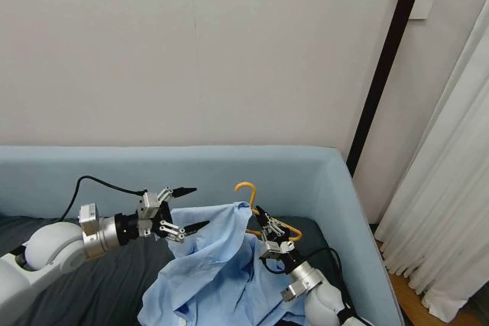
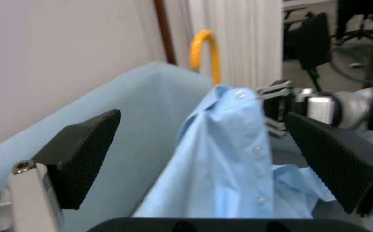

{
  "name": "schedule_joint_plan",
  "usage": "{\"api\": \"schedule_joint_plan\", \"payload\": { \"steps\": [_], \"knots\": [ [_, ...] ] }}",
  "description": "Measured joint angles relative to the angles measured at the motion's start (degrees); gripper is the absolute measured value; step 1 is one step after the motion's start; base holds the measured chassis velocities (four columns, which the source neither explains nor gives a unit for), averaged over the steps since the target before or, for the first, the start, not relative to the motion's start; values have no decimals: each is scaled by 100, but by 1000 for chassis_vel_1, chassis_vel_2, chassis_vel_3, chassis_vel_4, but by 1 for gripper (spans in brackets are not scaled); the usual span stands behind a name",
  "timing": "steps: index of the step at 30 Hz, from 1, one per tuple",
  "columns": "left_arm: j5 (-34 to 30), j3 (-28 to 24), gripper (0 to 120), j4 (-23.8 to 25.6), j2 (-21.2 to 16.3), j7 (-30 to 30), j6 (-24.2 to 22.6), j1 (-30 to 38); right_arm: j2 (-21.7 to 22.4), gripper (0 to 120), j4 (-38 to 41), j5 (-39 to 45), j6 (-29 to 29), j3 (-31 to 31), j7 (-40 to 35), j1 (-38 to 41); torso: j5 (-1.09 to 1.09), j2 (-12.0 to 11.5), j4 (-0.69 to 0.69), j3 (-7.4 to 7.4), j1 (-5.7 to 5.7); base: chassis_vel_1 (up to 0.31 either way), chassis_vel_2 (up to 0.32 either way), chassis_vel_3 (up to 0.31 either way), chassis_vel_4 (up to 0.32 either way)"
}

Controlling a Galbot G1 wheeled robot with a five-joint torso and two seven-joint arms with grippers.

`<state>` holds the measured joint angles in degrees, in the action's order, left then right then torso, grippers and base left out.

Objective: Pick up the clothes from the sofa and hang them on the clothes hanger.

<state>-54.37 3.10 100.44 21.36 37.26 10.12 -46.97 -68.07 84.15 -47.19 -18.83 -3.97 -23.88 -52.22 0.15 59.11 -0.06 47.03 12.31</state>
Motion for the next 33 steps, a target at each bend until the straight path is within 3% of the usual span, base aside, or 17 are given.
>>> {"api": "schedule_joint_plan", "payload": {
  "steps": [5,7,19,22,29,33],
  "knots": [
    [82,-112,100,-178,-127,-173,-173,109,-113,6,-171,-180,-127,-221,-5,231,0,0,-4,0,0,0,0,0,0],
    [119,-213,100,-274,-239,-163,-261,166,-206,6,-274,-289,-211,-337,-18,370,1,0,2,0,0,0,0,0,0],
    [323,-560,99,-654,-367,575,-414,404,-323,6,-408,-683,-439,-323,-56,500,1,0,-2,0,0,0,0,0,0],
    [440,-871,99,-792,-243,625,-432,729,-319,6,-408,-722,-467,-311,-56,500,0,0,-1,0,0,0,0,0,0],
    [556,-2353,95,-1266,146,728,-451,2052,-236,6,-366,-738,-483,-260,-57,403,2,0,-5,1,0,0,0,0,0],
    [610,-2624,87,-1358,229,860,-452,2274,-212,6,-364,-747,-510,-247,-61,382,2,0,-1,0,0,0,0,0,0]
  ]
}}
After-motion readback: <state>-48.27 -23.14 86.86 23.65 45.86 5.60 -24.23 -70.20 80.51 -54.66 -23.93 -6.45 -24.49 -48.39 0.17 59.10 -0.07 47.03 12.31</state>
